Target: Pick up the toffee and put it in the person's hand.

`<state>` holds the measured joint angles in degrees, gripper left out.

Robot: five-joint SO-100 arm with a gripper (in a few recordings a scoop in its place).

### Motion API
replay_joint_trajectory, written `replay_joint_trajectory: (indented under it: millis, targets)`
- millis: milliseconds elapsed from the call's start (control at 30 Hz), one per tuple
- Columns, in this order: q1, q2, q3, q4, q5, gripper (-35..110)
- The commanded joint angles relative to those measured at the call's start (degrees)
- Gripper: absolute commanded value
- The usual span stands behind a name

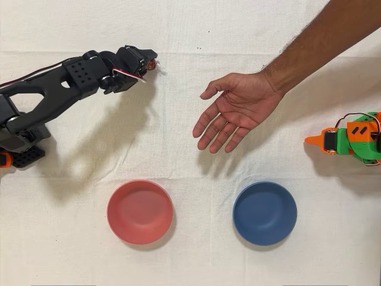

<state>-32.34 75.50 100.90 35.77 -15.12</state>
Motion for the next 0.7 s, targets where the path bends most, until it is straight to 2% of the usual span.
replay_joint_trajectory:
  millis: [0,667]
  targets:
    - [-2.0,4.8,0.1,0.3,-0.6,19]
    - [-2.0,1.9,-4.4,3.2,-0.4,16]
